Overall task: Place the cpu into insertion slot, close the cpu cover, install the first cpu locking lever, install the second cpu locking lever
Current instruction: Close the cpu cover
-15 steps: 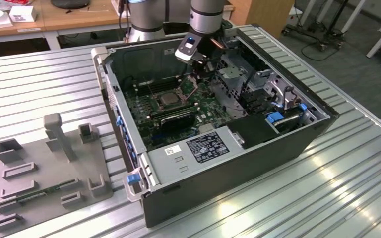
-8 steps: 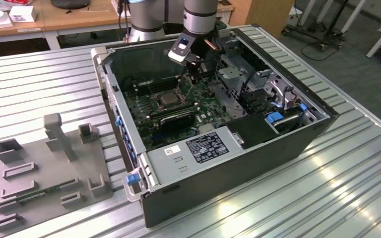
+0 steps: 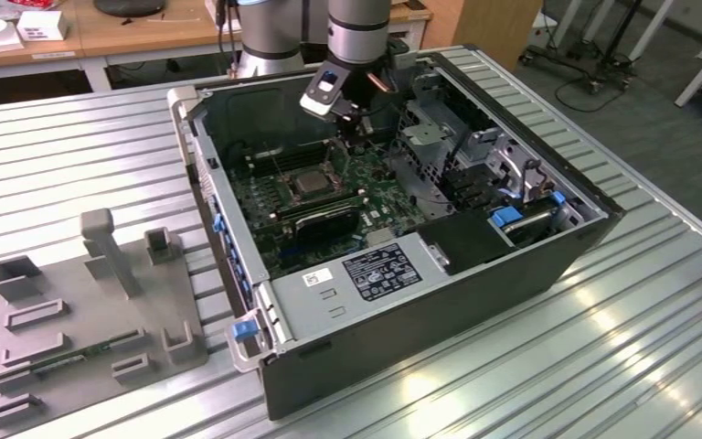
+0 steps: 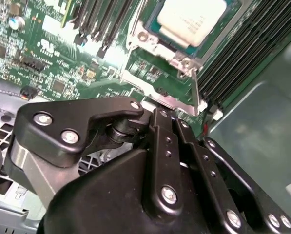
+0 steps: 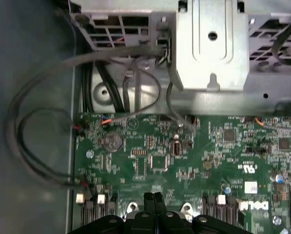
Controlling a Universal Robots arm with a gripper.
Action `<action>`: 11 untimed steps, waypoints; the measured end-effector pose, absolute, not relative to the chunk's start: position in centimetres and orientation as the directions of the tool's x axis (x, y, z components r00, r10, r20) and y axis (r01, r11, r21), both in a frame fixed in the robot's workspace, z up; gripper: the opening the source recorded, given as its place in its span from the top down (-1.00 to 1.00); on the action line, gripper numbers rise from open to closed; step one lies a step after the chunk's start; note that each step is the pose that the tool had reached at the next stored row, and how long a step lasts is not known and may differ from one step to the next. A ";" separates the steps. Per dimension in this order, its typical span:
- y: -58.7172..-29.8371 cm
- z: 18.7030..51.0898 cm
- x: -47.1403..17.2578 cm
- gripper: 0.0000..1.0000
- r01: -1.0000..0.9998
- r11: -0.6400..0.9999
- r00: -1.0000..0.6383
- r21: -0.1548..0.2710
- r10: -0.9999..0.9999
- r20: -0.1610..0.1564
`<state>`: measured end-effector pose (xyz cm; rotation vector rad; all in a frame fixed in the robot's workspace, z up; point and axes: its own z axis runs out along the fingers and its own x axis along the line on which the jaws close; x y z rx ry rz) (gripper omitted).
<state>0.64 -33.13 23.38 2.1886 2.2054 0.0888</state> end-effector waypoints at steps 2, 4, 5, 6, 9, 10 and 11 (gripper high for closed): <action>-33.1 23.4 0.2 0.80 0.998 0.007 -0.008 0.066 1.000 0.016; -33.0 23.4 -0.3 0.80 0.998 0.007 -0.008 0.069 1.000 0.016; -33.0 23.4 -0.6 0.80 0.997 0.007 -0.008 0.071 1.000 0.016; -32.9 23.4 -1.0 0.80 0.997 0.007 -0.008 0.072 1.000 0.016; -32.8 23.4 -1.9 0.80 0.997 0.007 -0.008 0.077 1.000 0.016; -32.7 23.4 -2.1 0.80 0.997 0.007 -0.008 0.078 1.000 0.016; -32.7 23.4 -2.1 0.80 0.997 0.007 -0.008 0.078 1.000 0.016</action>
